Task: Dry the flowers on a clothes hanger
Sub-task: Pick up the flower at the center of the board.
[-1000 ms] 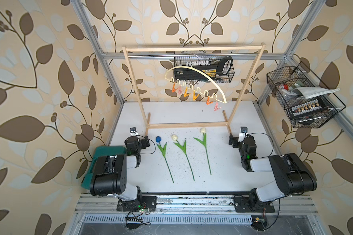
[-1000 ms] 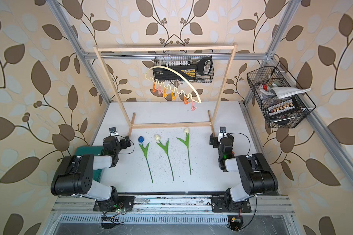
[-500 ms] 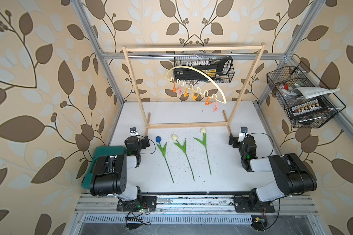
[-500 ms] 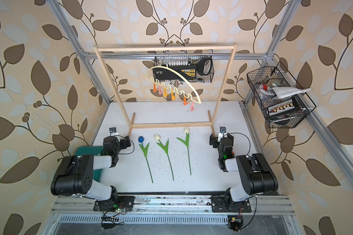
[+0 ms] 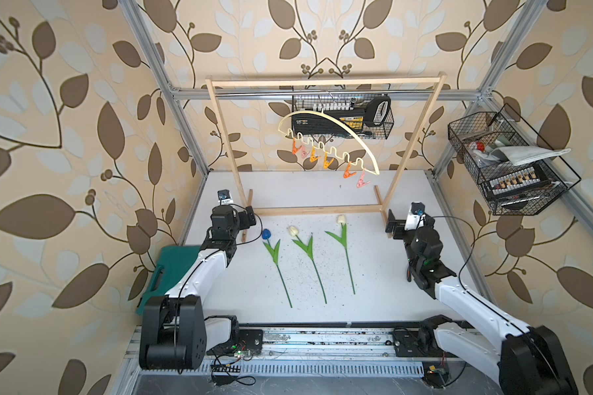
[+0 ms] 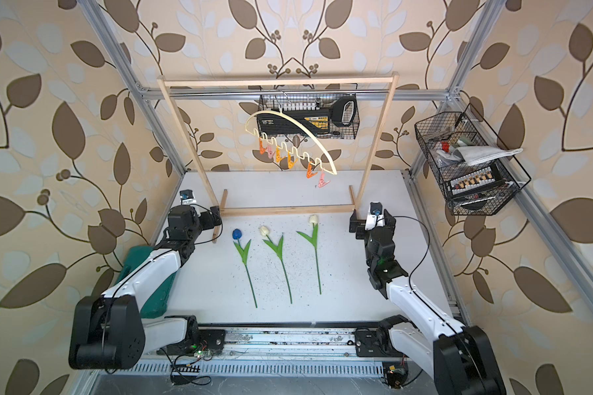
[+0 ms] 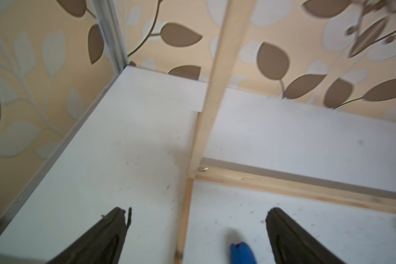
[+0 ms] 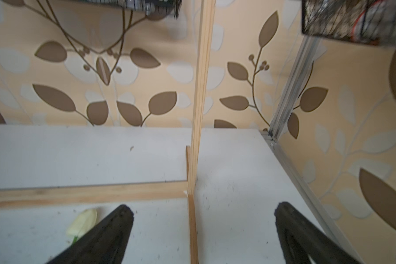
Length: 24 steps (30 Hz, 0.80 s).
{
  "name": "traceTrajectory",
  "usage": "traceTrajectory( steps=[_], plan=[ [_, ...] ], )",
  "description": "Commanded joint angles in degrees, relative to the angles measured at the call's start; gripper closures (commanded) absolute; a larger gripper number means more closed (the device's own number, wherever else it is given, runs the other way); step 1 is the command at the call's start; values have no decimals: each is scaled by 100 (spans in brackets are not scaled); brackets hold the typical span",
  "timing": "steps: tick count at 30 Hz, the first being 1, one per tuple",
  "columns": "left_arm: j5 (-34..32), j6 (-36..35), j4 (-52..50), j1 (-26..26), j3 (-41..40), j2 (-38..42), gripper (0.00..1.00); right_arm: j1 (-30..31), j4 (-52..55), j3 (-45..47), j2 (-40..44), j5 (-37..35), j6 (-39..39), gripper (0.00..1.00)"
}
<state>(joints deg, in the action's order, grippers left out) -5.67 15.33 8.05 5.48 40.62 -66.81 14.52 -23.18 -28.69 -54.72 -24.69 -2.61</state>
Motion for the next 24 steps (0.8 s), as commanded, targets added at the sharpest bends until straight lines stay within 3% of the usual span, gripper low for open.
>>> traceTrajectory(
  steps=[1, 3, 7, 8, 11, 14, 16, 18, 20, 24],
  plan=[
    [480, 1388, -1475, 399, 395, 502, 1, 11, 2790, -716, 281, -420, -1526, 1],
    [961, 1534, -1327, 629, 387, 689, 1, -20, 4255, -1031, 279, -842, -2956, 1],
    [1340, 2206, -1374, 841, 288, 872, 1, -359, 4803, -1218, 419, 413, -3023, 1],
    [1028, 2429, -1645, 841, 321, 842, 1, -378, 4877, -1230, 454, 761, -2982, 1],
    [-706, 3395, -3317, 755, 723, 609, 1, -376, 4925, -1174, 424, 2254, -2509, 2],
    [-363, 3344, -3041, 727, 644, 707, 1, -272, 5324, -1183, 95, 2992, -2482, 7],
    [258, 3352, -2073, 752, 124, 905, 1, 81, 5399, -1094, -59, 2960, -2474, 8],
    [403, 3432, -1419, 933, -247, 923, 1, 483, 5429, -1014, -163, 2732, -2474, 8],
    [78, 3522, -1202, 1344, -346, 726, 1, 893, 5396, -956, -318, 2588, -2507, 10],
    [-1373, 3175, -1133, 2758, -155, 169, 1, 1770, 5385, -1124, -878, 1925, -2723, 20]
  ],
)
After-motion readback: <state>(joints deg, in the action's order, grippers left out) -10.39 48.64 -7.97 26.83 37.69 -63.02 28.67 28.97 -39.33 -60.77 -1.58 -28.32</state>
